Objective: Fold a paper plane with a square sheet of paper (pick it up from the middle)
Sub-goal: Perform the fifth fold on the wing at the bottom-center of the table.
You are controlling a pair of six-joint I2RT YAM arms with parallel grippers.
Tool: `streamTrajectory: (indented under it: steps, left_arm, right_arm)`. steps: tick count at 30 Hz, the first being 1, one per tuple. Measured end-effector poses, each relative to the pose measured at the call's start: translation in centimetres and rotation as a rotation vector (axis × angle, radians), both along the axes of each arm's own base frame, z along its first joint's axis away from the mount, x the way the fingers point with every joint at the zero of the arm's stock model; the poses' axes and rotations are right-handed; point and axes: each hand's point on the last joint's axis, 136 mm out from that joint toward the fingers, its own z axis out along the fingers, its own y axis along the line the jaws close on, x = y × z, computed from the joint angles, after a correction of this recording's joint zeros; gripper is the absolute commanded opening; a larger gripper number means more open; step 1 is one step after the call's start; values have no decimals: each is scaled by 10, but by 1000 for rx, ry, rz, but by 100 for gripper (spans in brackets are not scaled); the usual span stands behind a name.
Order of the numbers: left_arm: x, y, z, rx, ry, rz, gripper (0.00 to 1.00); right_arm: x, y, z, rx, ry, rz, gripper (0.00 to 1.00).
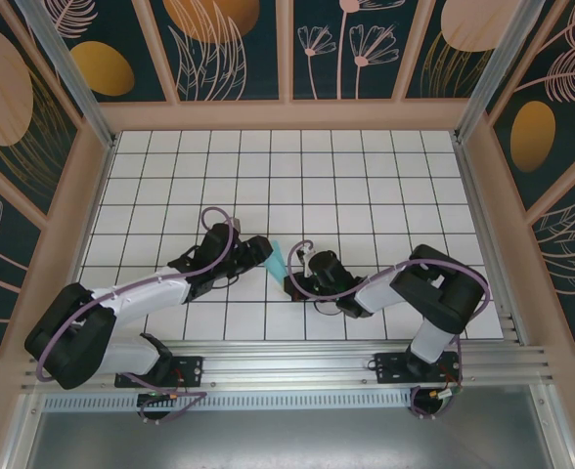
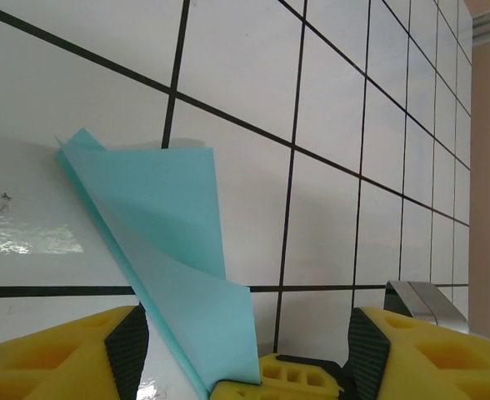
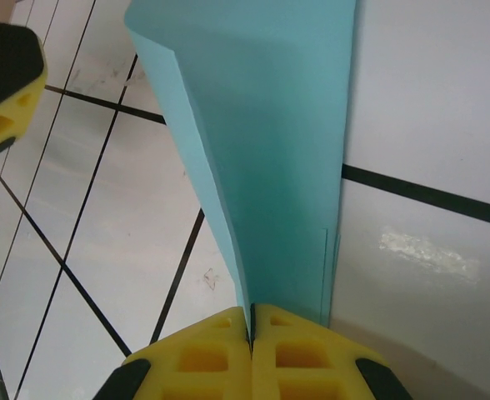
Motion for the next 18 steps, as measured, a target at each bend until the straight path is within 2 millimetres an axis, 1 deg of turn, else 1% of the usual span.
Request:
streamTrajectory:
  steps: [5, 11, 18]
  left_arm:
    - [-3, -7, -3, -17, 12, -37, 67]
    - [-4, -27, 2, -91, -4, -120, 67]
    - [-8, -45, -10, -141, 24, -208, 67]
  right_arm:
    - [0, 0, -1, 14, 35, -18, 6]
    - [1, 1, -1, 42, 81, -23, 6]
    - [2, 4, -1, 69, 125, -28, 7]
